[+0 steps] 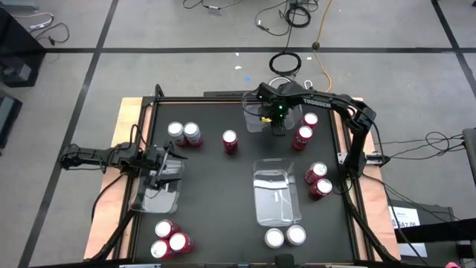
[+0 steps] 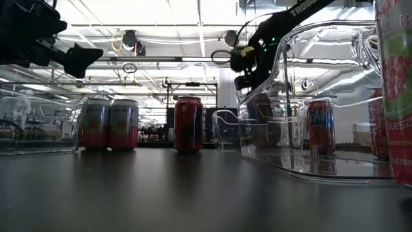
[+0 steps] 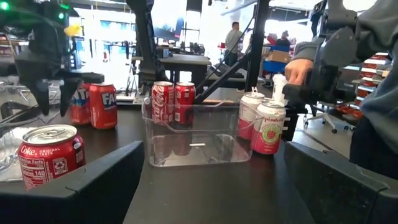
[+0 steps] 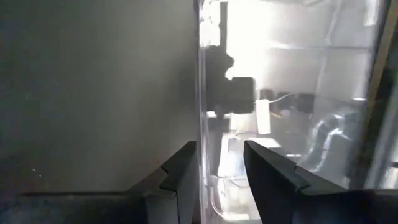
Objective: Sort soda cans
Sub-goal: Put the top transparent bin to the center of the table
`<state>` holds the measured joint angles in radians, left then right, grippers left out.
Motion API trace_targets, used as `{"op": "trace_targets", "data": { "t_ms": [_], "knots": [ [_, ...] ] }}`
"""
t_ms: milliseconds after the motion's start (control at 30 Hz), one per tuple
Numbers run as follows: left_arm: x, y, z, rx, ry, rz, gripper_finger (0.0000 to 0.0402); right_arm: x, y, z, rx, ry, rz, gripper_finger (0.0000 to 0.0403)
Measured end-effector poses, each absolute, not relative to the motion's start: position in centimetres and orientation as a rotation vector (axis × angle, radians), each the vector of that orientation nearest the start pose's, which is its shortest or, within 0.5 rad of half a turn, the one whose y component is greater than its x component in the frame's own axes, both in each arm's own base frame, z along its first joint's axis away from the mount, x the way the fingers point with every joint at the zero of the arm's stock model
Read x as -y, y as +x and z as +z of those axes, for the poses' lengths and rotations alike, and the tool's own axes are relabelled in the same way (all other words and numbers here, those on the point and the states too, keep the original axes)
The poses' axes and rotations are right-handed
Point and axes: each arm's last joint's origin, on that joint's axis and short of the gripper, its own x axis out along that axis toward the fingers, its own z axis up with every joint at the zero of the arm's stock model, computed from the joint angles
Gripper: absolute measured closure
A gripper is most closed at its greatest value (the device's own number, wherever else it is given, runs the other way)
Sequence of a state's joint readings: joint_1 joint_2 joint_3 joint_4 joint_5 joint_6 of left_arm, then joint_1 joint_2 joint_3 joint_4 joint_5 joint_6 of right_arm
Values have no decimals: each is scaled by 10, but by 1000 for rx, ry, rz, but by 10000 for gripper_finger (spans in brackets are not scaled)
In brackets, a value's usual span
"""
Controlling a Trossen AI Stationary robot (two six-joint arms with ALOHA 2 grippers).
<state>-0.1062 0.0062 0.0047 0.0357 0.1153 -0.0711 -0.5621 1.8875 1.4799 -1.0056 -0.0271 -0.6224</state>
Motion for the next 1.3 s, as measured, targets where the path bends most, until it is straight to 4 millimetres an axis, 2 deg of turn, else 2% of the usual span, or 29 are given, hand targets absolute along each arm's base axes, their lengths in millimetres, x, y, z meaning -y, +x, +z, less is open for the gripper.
{"op": "trace_targets", "data": {
  "t_ms": [267, 333, 467, 633, 800, 967, 1167, 1300],
  "knots": [
    [14, 97, 168, 26, -70, -223, 7, 201, 318, 191, -1470, -72, 0, 284],
    [14, 97, 168, 26, -71, -223, 7, 202, 319, 190, -1471, -95, -7, 306],
    [14, 97, 168, 26, -71, -223, 7, 201, 318, 192, -1481, -123, -8, 387],
    [14, 97, 168, 26, -70, -222, 7, 199, 315, 200, -1496, -110, -70, 400],
    [14, 97, 168, 26, -71, -222, 7, 189, 305, 229, -1491, -129, -168, 401],
    [14, 97, 168, 26, -71, -222, 7, 171, 294, 270, -1406, -203, -261, 402],
    [14, 97, 168, 26, -70, -222, 7, 125, 283, 314, -1279, -294, -223, 402],
    [14, 97, 168, 26, -71, -222, 7, 85, 286, 336, -1189, -378, -141, 402]
  ]
}}
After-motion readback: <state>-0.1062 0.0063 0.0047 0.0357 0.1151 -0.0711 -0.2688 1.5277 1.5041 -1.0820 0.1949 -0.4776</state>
